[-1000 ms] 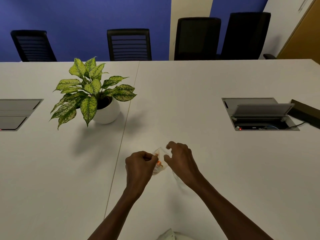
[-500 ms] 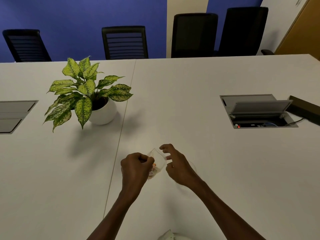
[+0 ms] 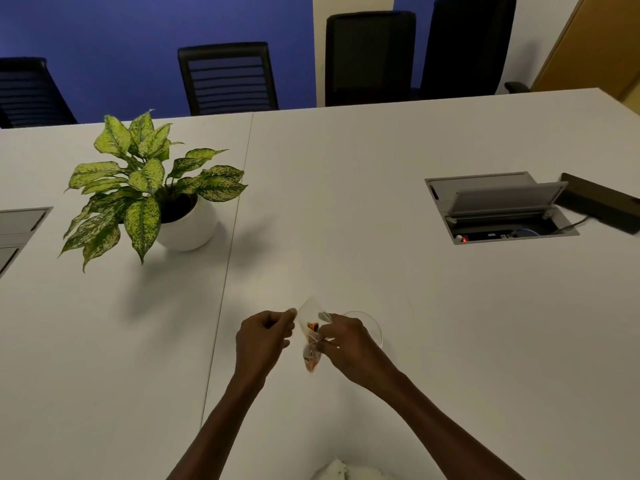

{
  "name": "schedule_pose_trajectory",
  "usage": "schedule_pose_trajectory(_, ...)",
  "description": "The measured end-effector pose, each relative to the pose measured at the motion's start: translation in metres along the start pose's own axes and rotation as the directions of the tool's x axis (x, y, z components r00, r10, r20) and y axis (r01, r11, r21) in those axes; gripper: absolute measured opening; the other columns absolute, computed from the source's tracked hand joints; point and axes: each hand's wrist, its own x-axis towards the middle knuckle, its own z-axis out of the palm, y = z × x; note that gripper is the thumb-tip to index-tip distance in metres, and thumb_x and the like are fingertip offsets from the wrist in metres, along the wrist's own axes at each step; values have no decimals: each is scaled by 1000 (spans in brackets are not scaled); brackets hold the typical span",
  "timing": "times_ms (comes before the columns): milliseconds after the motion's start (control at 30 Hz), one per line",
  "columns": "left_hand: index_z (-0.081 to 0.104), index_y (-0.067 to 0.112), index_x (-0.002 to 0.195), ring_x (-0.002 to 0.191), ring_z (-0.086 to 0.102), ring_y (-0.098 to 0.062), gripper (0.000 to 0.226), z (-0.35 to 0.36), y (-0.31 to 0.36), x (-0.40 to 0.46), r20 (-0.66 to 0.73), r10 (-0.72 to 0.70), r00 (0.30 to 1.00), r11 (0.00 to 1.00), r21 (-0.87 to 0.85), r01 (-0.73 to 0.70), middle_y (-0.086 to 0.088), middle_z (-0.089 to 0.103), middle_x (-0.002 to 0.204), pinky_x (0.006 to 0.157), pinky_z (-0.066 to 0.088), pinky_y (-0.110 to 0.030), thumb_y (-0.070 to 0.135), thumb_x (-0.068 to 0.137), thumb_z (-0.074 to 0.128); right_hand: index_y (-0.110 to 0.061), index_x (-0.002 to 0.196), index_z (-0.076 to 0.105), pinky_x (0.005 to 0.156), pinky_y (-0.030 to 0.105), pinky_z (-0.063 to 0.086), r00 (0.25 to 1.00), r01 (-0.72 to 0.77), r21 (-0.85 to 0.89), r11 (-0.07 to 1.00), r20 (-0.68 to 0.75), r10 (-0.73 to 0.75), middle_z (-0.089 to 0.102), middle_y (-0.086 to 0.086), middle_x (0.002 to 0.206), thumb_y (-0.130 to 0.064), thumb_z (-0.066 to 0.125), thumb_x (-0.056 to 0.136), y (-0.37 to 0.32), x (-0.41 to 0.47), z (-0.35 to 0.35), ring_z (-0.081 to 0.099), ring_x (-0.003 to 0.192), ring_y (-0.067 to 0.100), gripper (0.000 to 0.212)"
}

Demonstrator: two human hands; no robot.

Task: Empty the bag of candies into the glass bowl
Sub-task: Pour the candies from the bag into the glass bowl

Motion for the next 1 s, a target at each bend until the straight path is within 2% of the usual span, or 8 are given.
schedule_pose_trajectory(100,66,12,113,109,64,-30,40,9,-29,9,72,-265,962,951,-144,273,-9,69,117,92,53,-46,44,90,62,-7,78,72,80,43,58,999,-51,60,997,-9,52,71,15,96,-14,67,86,6,-4,0,67,103,31,12)
schedule_pose_trajectory(233,49,5,131,120,56,-46,66,23,-64,10,527,-575,626,542,-327,774,-23,54,134,93,51,-58,54,87,60,-8,95,76,76,4,50,989,-140,215,966,-26,149,72,5,118,-20,73,85,16,-12,-5,69,97,10,15)
schedule_pose_trajectory(300,50,-2,128,112,61,-48,66,32,-74,7,694,-503,515,318,-405,857,-29,57,130,86,56,-57,50,88,61,-7,112,72,83,20,58,973,-225,327,918,23,230,72,6,119,-22,74,85,23,-14,-7,71,98,14,31)
schedule_pose_trajectory(400,57,-4,119,86,72,-43,44,43,-73,4,720,-433,543,166,-528,833,-30,69,106,68,63,-49,25,87,65,-3,108,71,87,48,59,942,-320,466,825,61,331,75,17,104,-18,72,88,35,-17,-10,74,91,30,25)
schedule_pose_trajectory(500,63,-4,109,71,75,-37,25,54,-72,4,619,-492,612,235,-582,778,-25,71,99,56,63,-43,9,88,64,0,96,68,84,42,59,903,-400,575,714,110,416,68,14,95,-19,67,92,55,-20,-12,74,85,26,20)
schedule_pose_trajectory(633,65,-5,96,76,73,-39,9,65,-66,5,443,-543,714,440,-574,691,-28,73,92,53,62,-41,0,92,58,3,107,63,80,35,63,860,-463,641,612,159,485,67,17,104,-18,58,97,77,-20,-10,75,89,28,24)
schedule_pose_trajectory(800,66,-10,86,78,67,-39,7,77,-47,4,344,-565,750,571,-493,657,-29,66,100,56,64,-39,-8,87,59,2,112,63,91,45,59,812,-518,694,500,215,542,67,27,112,-22,55,98,99,-17,-7,72,96,40,29)
schedule_pose_trajectory(1000,66,-17,98,89,71,-42,19,83,-36,6,209,-573,793,664,-449,598,-28,70,98,68,63,-33,-4,84,66,-2,107,62,78,39,59,741,-588,710,387,282,610,69,24,98,-23,55,99,112,-7,-11,68,79,35,24)
